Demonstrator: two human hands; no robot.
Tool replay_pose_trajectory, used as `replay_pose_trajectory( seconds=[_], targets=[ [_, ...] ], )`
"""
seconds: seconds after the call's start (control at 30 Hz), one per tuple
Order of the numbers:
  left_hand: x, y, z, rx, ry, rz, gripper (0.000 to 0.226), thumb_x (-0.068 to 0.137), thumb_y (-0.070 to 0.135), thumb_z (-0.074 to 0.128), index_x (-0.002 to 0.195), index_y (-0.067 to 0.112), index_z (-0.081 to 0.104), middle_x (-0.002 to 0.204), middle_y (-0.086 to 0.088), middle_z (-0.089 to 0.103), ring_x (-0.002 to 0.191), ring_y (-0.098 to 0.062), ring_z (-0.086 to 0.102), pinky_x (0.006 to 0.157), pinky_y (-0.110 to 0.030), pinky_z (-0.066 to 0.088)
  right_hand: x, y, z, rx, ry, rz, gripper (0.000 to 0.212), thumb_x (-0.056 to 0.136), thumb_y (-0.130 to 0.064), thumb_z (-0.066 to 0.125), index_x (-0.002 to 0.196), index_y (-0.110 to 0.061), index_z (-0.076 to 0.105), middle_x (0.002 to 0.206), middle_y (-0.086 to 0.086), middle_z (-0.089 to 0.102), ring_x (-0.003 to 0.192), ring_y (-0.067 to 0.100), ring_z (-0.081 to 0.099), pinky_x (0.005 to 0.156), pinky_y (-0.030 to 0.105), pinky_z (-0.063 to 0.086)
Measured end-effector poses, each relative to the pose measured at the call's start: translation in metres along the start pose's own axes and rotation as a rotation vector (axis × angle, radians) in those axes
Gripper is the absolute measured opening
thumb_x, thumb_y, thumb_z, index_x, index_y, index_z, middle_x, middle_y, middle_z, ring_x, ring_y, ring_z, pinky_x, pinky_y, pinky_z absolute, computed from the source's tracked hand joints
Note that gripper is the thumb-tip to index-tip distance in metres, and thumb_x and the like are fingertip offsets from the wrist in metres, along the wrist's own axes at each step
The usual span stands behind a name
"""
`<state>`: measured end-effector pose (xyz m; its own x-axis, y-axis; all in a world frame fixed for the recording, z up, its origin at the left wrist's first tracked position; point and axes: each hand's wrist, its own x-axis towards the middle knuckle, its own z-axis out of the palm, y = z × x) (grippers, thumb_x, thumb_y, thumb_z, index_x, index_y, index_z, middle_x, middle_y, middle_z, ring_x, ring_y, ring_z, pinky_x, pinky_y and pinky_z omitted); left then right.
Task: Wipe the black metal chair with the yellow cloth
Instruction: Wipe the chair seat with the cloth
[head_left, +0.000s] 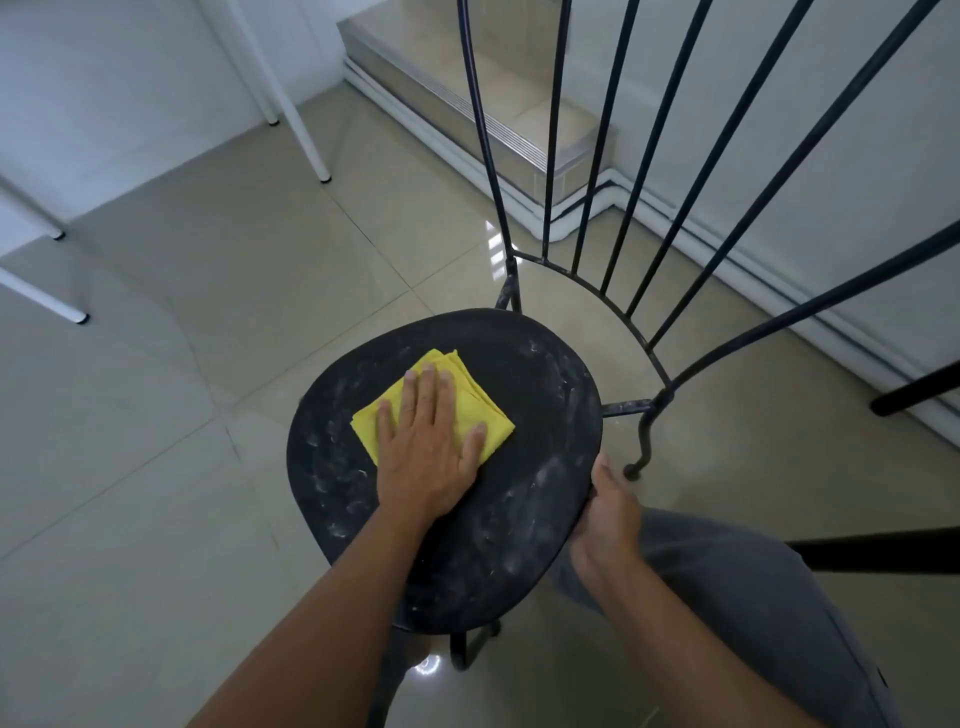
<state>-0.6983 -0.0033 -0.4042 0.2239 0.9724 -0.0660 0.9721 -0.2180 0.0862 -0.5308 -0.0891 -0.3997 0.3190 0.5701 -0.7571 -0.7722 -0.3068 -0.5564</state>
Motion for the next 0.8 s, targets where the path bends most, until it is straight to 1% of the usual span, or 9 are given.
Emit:
replay_pose_trajectory(
  seconds=[0.07, 0.13, 0.23, 0.4, 0.43, 0.5, 0.63, 0.7, 0.8],
  targets=[
    [-0.006, 0.017, 0.001, 0.007, -0.010, 0.055, 0.077, 0.093, 0.065, 0.013, 0.155, 0.021, -0.002, 0.163, -0.001, -0.010, 0.149, -0.022, -0.012, 0.119, -0.053, 0.003, 0.000, 0.003, 0.004, 0.009, 0.034, -0.009, 0.033, 0.106, -0.033, 0.043, 0.103, -0.014, 0.069, 0.094, 0.007, 0.078, 0.081, 0.019, 0.076, 0.071, 0.035, 0.056],
    [-0.005, 0.035, 0.003, 0.001, -0.015, 0.114, 0.077, 0.093, 0.066, 0.014, 0.155, 0.023, 0.002, 0.163, -0.002, -0.007, 0.150, -0.023, -0.010, 0.119, -0.054, 0.005, 0.000, 0.005, 0.007, 0.029, 0.051, -0.031, 0.031, 0.106, -0.030, 0.044, 0.099, -0.013, 0.069, 0.094, 0.009, 0.078, 0.083, 0.020, 0.075, 0.074, 0.036, 0.056],
    [0.010, 0.061, 0.007, -0.017, -0.009, 0.181, 0.077, 0.092, 0.067, 0.018, 0.155, 0.023, 0.007, 0.164, -0.003, -0.002, 0.150, -0.024, -0.006, 0.118, -0.056, 0.007, 0.002, 0.005, 0.007, 0.043, 0.055, -0.049, 0.031, 0.106, -0.028, 0.043, 0.102, -0.012, 0.069, 0.097, 0.010, 0.077, 0.085, 0.021, 0.074, 0.074, 0.036, 0.056],
    [0.054, 0.079, 0.008, -0.029, 0.001, 0.179, 0.078, 0.092, 0.067, 0.020, 0.154, 0.022, 0.011, 0.164, -0.004, 0.002, 0.150, -0.026, -0.003, 0.118, -0.057, 0.006, 0.003, 0.003, 0.006, 0.008, 0.065, -0.055, 0.032, 0.107, -0.027, 0.041, 0.099, -0.011, 0.068, 0.083, 0.007, 0.078, 0.083, 0.025, 0.073, 0.073, 0.038, 0.057],
    [0.061, 0.077, 0.007, -0.030, 0.002, 0.170, 0.078, 0.092, 0.067, 0.019, 0.154, 0.022, 0.011, 0.164, -0.003, 0.002, 0.150, -0.026, -0.003, 0.118, -0.057, 0.006, 0.003, 0.003, 0.007, 0.000, 0.074, -0.052, 0.032, 0.107, -0.028, 0.042, 0.100, -0.010, 0.068, 0.083, 0.008, 0.077, 0.083, 0.026, 0.073, 0.073, 0.038, 0.058],
    [0.072, 0.069, 0.004, -0.034, 0.007, 0.147, 0.078, 0.091, 0.067, 0.018, 0.154, 0.022, 0.010, 0.163, -0.003, 0.002, 0.150, -0.026, -0.003, 0.118, -0.057, 0.006, 0.003, 0.003, 0.009, -0.010, 0.083, -0.046, 0.031, 0.106, -0.029, 0.042, 0.106, -0.010, 0.067, 0.091, 0.011, 0.076, 0.088, 0.029, 0.072, 0.076, 0.041, 0.059],
    [0.082, 0.038, -0.001, -0.034, 0.007, 0.063, 0.079, 0.091, 0.068, 0.016, 0.154, 0.022, 0.008, 0.163, -0.004, 0.001, 0.150, -0.026, -0.002, 0.118, -0.057, 0.006, 0.005, 0.003, 0.011, -0.017, 0.084, -0.052, 0.030, 0.107, -0.029, 0.040, 0.119, -0.013, 0.062, 0.108, 0.012, 0.072, 0.100, 0.030, 0.069, 0.093, 0.049, 0.055],
    [0.079, 0.016, -0.003, -0.039, 0.008, 0.007, 0.078, 0.091, 0.069, 0.015, 0.154, 0.024, 0.006, 0.163, -0.003, 0.000, 0.150, -0.025, -0.003, 0.118, -0.056, 0.005, 0.005, 0.003, 0.011, -0.030, 0.089, -0.043, 0.032, 0.106, -0.031, 0.039, 0.123, -0.015, 0.061, 0.113, 0.011, 0.072, 0.103, 0.029, 0.068, 0.097, 0.049, 0.053],
    [0.062, -0.019, -0.004, -0.023, 0.013, -0.059, 0.078, 0.091, 0.069, 0.013, 0.154, 0.025, 0.004, 0.163, -0.003, -0.001, 0.150, -0.024, -0.004, 0.119, -0.055, 0.004, 0.003, 0.001, 0.010, -0.066, 0.088, -0.041, 0.035, 0.107, -0.032, 0.039, 0.127, -0.014, 0.061, 0.115, 0.009, 0.071, 0.104, 0.027, 0.068, 0.097, 0.046, 0.053]
  ],
)
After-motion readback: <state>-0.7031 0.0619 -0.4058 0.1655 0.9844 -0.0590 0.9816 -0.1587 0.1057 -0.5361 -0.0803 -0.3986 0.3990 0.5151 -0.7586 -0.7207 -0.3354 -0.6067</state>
